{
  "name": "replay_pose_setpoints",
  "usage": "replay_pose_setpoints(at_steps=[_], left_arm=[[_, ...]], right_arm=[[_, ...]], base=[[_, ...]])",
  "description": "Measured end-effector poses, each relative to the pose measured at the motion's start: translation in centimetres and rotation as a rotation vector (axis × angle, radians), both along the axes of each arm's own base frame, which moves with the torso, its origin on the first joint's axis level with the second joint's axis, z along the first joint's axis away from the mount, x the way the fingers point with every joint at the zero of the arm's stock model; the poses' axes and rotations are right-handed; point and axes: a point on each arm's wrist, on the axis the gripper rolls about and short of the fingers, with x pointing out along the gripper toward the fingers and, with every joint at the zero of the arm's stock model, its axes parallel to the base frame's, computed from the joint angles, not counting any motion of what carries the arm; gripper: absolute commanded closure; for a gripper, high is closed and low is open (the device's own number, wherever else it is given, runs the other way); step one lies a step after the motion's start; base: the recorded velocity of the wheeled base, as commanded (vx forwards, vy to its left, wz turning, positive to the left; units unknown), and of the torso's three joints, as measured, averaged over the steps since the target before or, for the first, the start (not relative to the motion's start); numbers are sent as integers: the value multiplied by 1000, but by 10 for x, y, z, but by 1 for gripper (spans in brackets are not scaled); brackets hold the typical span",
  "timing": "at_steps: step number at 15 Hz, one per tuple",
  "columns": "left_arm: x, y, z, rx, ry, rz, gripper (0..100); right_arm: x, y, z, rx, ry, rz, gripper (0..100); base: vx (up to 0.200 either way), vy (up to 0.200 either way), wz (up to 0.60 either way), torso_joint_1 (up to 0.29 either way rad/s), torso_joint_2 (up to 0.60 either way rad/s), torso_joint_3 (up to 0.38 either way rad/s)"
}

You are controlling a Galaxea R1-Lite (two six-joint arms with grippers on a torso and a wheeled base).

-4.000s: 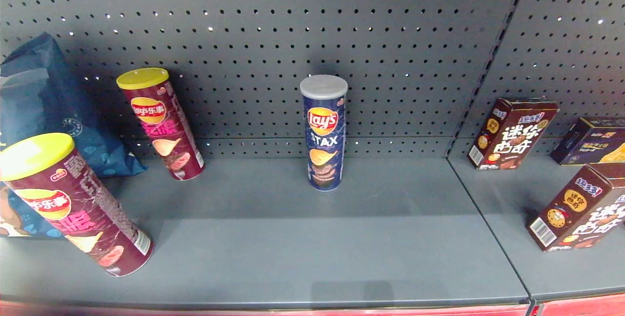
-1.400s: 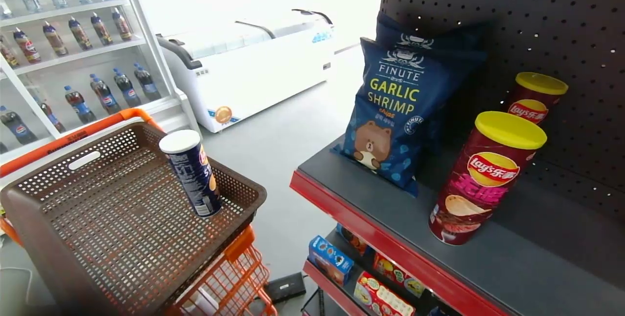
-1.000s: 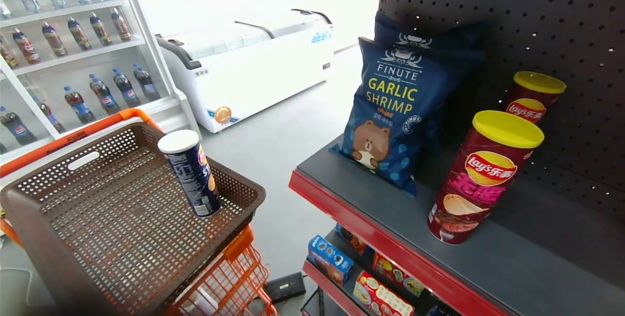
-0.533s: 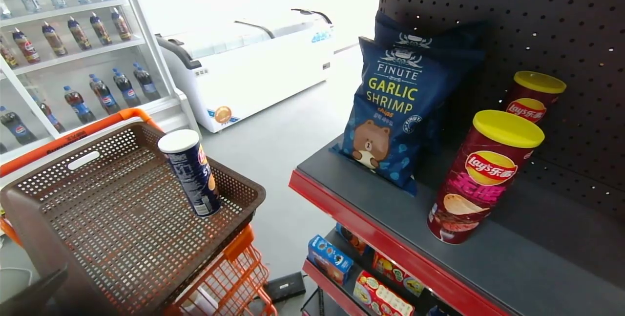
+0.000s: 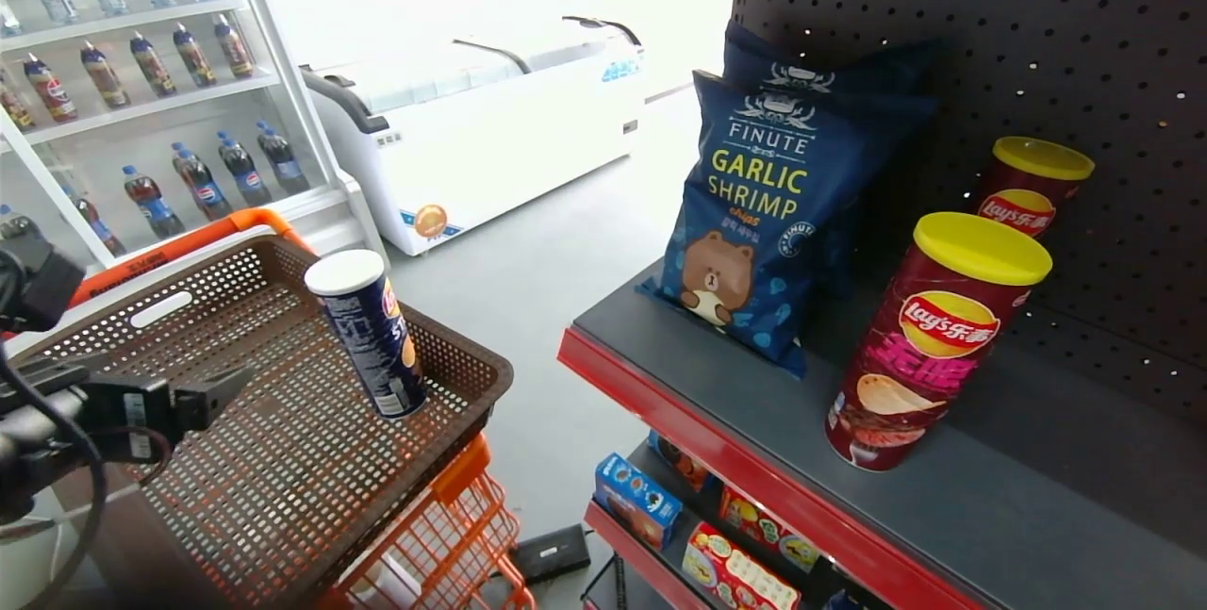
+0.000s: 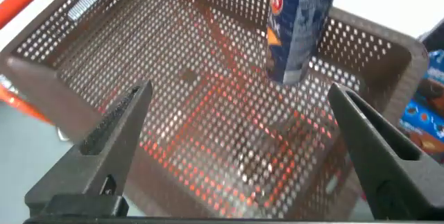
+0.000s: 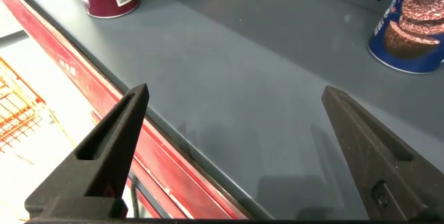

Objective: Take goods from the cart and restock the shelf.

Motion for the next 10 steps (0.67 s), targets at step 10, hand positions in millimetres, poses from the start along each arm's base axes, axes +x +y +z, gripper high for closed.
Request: replay_pose_setpoints(at_steps=[10], left_arm=[[101, -17, -51, 5, -138, -81, 0]], right_arm=[[0, 0, 0, 0, 0, 0, 0]], base=[[0, 0, 0, 0, 0, 0]])
